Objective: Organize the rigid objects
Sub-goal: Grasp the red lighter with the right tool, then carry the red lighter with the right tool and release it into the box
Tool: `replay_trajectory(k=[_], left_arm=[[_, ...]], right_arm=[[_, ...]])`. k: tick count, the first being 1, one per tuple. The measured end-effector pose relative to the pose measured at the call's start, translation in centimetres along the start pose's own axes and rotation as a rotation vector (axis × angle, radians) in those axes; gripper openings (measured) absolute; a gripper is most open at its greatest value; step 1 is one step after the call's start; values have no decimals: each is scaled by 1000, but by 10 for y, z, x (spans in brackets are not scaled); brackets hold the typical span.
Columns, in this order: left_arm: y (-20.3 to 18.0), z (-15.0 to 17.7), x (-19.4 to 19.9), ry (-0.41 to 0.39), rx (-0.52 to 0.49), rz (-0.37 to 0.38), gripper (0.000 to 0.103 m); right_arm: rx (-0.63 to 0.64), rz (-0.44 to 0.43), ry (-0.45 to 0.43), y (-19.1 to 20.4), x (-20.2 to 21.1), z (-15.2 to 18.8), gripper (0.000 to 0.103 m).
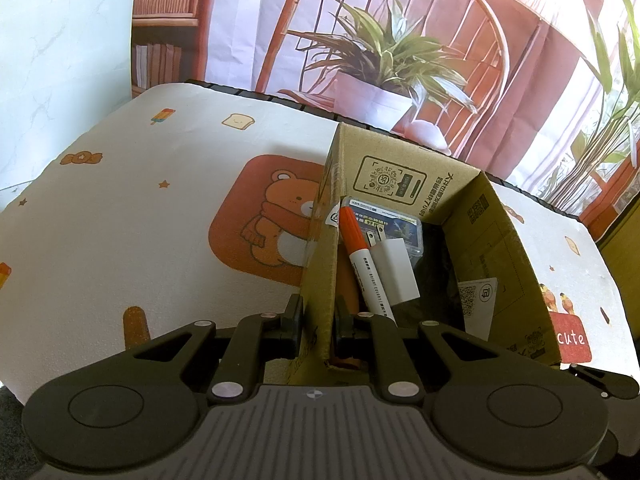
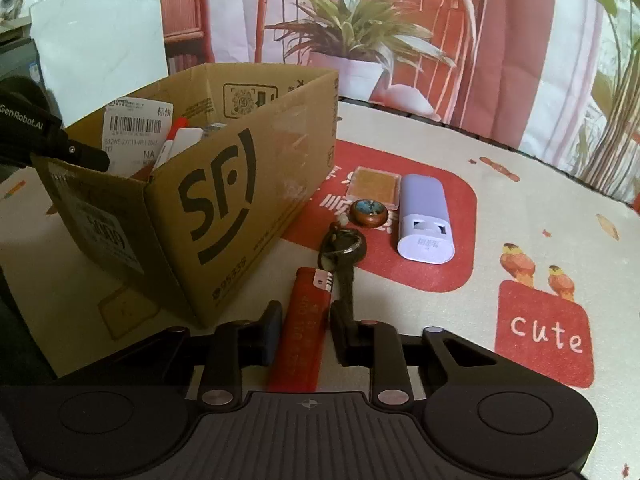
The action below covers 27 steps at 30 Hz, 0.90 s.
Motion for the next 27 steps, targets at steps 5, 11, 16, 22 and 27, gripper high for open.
replay_trajectory(k=[5, 11, 16, 22, 27], left_arm=[[0, 0, 0, -1, -1, -1, 16], [-2, -2, 1, -4, -2, -1, 16], [-1, -1, 2, -5, -2, 0, 16], [-2, -1, 1, -6, -2, 0, 16], [-2, -1, 2, -5, -1, 1, 16]], right_arm=[[-35, 5, -42, -4, 7, -7, 21], [-68, 20, -159, -9, 31, -27, 21], [-100, 29, -272, -18, 52, -57, 21], [-92, -61, -368, -3, 70, -103, 21], [-56, -215, -310, 34, 48, -122, 21]])
Point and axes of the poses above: each gripper's, at about its wrist camera, not at the fingertips, and x roughly against the way its jaws point, y to its left, z to its underside, the point moved 8 cm from there along -x, roughly the way its jaws point, and after that the axes turned 7 degrees about -z, right-handed, at the moved point
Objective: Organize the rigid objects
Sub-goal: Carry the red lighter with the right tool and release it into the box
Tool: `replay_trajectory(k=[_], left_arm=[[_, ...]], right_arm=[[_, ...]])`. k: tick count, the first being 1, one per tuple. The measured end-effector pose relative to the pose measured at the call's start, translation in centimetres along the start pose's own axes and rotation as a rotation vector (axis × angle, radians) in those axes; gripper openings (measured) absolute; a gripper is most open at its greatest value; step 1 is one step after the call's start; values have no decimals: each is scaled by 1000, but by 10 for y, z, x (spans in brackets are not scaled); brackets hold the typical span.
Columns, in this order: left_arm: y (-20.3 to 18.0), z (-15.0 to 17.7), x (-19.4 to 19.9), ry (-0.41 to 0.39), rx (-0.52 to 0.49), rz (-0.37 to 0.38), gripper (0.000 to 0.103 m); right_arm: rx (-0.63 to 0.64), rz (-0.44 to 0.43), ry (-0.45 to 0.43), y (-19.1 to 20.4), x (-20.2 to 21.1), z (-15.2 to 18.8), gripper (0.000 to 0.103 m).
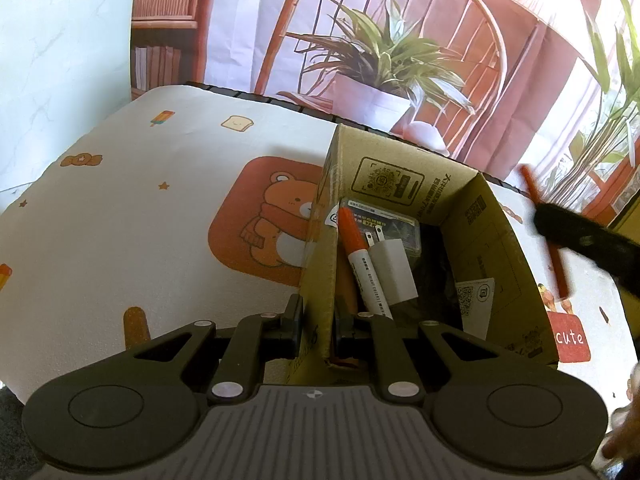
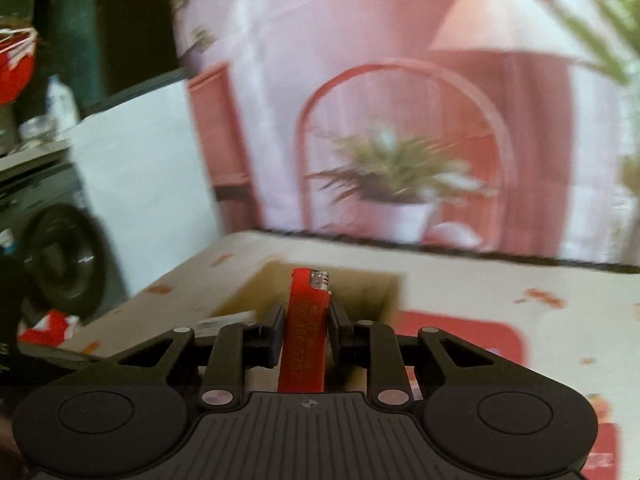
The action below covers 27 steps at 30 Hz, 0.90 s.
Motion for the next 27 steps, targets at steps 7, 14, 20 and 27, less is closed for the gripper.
replay_trajectory(k=[7, 14, 20, 27], left_arm=[[0, 0, 0, 1, 1, 2, 16], [-2, 0, -1, 1, 1, 4, 15], [-1, 0, -2, 2, 2, 8, 15], [0, 0, -2, 1, -1, 8, 16]], right_arm=[[-22, -112, 175, 28, -52, 18, 21], [-79, -98, 263, 28, -71, 30, 21], [-129, -99, 290, 23, -74, 37, 22], [-127, -102, 283, 23, -72, 37, 22]])
Point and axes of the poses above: each gripper's, at about its wrist camera, not at the fingertips, and x roughly against the way its jaws point, y to its left, z to its underside, the point moved 8 cm from there along -x, roughly the way its jaws point, and after that the axes turned 7 degrees about -z, right-handed, at the moved point
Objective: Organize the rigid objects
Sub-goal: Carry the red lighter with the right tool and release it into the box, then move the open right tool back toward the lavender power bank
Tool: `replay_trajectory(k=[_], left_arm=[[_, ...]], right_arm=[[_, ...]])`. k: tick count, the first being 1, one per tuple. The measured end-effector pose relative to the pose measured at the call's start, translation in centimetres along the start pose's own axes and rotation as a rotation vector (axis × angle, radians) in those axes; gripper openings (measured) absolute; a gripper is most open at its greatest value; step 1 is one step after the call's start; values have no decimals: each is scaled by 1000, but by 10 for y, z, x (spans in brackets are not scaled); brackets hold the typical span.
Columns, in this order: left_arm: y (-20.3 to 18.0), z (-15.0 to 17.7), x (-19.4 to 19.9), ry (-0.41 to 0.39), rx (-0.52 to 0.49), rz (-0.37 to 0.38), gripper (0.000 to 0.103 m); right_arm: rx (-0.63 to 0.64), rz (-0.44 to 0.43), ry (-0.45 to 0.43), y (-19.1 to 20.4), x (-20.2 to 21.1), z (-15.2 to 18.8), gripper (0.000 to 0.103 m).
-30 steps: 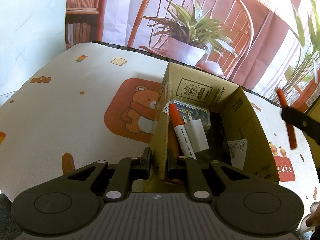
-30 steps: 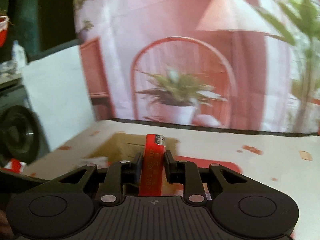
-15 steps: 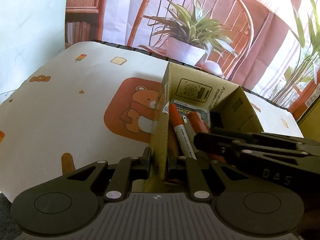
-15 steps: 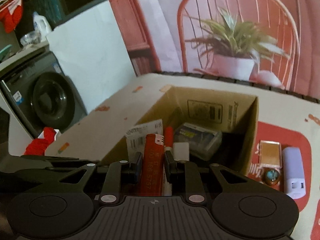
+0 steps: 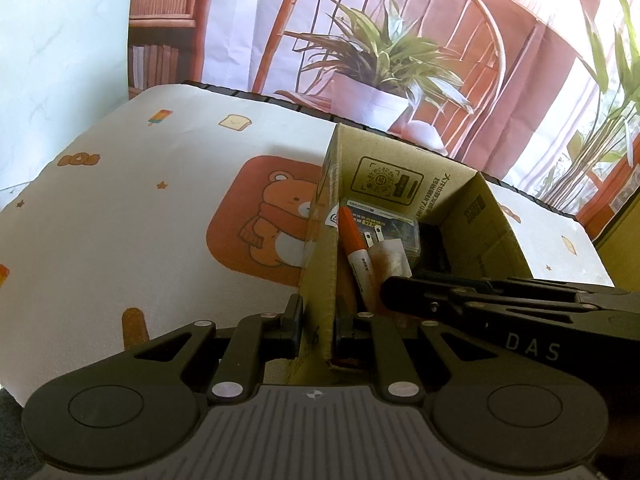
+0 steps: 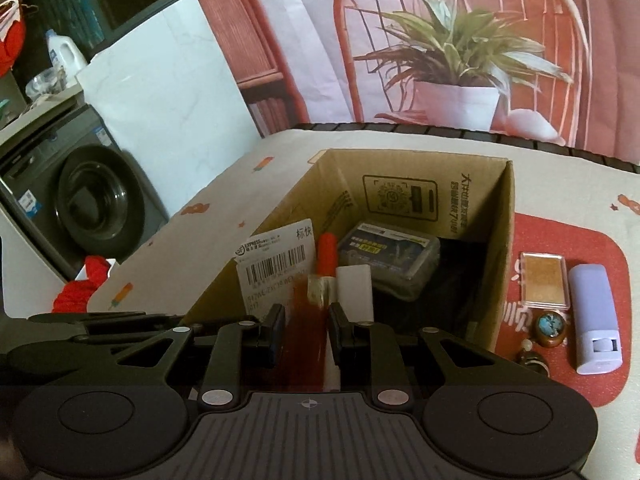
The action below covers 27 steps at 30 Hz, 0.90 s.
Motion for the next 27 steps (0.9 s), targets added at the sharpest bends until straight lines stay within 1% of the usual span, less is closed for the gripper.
replay_trajectory(k=[2, 3, 8, 9, 11, 12, 13, 15, 17, 19, 23, 27], left_arm=[[0, 0, 0, 1, 1, 0, 16], [1, 0, 0, 2, 2, -1, 16], [1, 0, 0, 3, 2, -1, 16], [1, 0, 0, 3, 2, -1, 16], [2, 0, 0, 3, 2, -1, 16], [2, 0, 0, 3, 3, -1, 16], [2, 0, -1, 3, 3, -1, 16], [2, 0, 0, 3, 3, -1, 16], [2, 0, -1, 3, 2, -1, 16], [2, 0, -1, 3, 3, -1, 16], [2, 0, 0, 3, 2, -1, 16], [2, 0, -1, 2, 2, -2, 16]], right_arm=[[6, 9, -8, 0, 2, -1, 22], [13, 17, -15, 0, 4, -2, 25], [62, 71, -112, -1, 24, -12, 30], [75, 88, -135, -1, 30, -14, 34], [100, 133, -189, -3, 41, -20, 46], [105, 156, -218, -6, 48, -22, 57], [107, 180, -251, -8, 55, -24, 63], [98, 198, -288, -15, 66, -27, 65], [84, 211, -307, -22, 74, -28, 74], [76, 238, -335, -29, 82, -28, 91], [46, 296, -378, -45, 97, -24, 103], [1, 345, -399, -64, 109, -16, 103]])
Point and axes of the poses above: each gripper's, at about its wrist camera, not at the fingertips, and x roughly against the way its jaws point, y to its left, z to its underside, the point moved 8 cm from there along -x, roughly the way its jaws point, and after that the axes turned 7 degrees about -z, right-handed, at the moved point
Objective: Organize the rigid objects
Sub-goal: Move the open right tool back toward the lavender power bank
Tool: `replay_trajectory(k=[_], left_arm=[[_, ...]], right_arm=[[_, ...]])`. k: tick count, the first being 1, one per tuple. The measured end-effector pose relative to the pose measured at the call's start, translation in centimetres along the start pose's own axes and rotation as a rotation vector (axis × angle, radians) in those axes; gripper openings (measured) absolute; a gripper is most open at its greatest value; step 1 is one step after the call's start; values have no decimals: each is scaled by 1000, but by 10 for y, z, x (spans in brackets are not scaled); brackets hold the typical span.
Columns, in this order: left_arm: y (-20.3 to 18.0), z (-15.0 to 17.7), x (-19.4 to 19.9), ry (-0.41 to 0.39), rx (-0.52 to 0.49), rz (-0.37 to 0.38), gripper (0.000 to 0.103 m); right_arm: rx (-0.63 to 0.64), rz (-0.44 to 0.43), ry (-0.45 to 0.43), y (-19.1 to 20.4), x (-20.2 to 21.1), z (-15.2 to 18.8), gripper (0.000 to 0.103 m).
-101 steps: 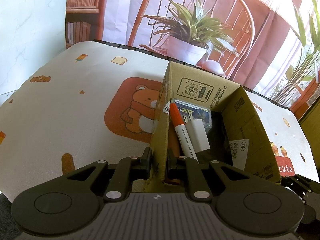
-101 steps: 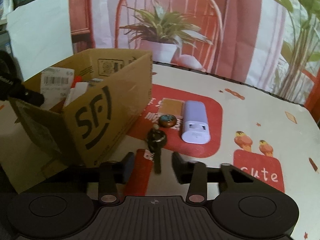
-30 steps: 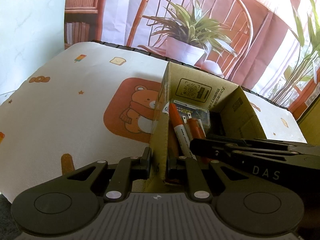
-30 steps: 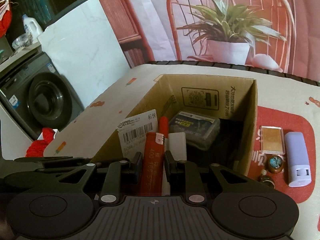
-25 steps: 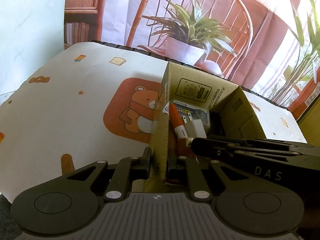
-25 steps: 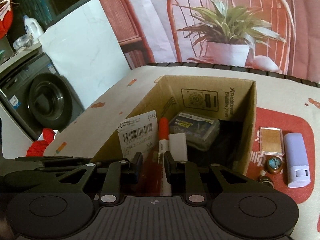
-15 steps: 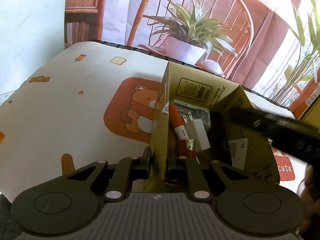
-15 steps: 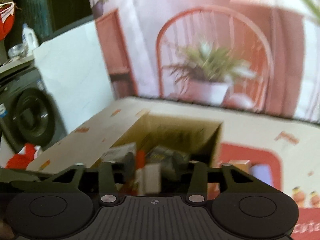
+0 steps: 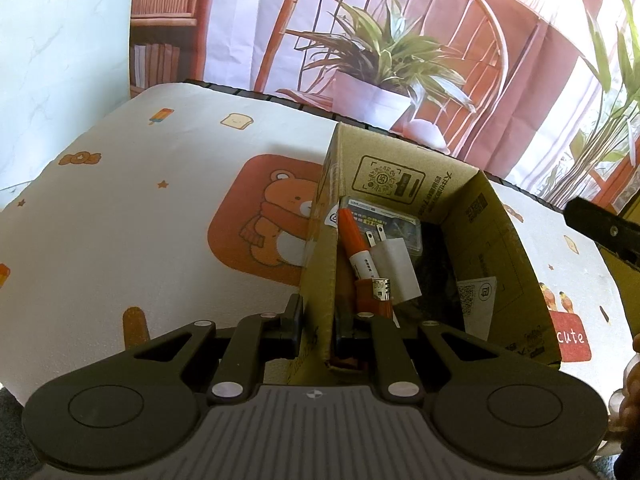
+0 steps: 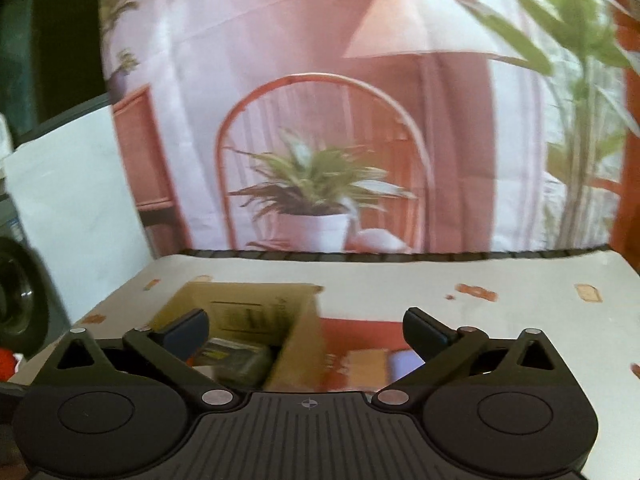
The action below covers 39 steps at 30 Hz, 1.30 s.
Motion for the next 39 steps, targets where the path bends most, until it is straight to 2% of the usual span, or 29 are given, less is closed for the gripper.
replay_trajectory(k=[9, 18, 26, 32, 36, 39], left_arm=[[0, 0, 0, 0, 0, -2, 16], [0, 0, 0, 0, 0, -3, 16], [0, 0, 0, 0, 0, -3, 16], [0, 0, 0, 0, -1, -3, 16], [0, 0, 0, 0, -1, -3, 16], [0, 0, 0, 0, -1, -3, 16]], right_arm=[[-25, 163, -15, -52, 12, 20, 103], [-52, 300, -2, -93, 21, 54, 103], [-63, 320, 39, -101, 16, 76, 102], [-47, 274, 67, -93, 10, 81, 88], [-42, 243, 86, -89, 7, 83, 75], [-36, 215, 97, -84, 4, 85, 62]])
Point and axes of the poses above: each gripper's, at about its wrist camera, not at the fingertips, and x roughly against the way its jaws point, y to its left, z to its underside, the point moved 8 cm from there along -x, roughly the way its jaws point, and after that the axes turned 7 degrees about -z, right-handed, at the moved point
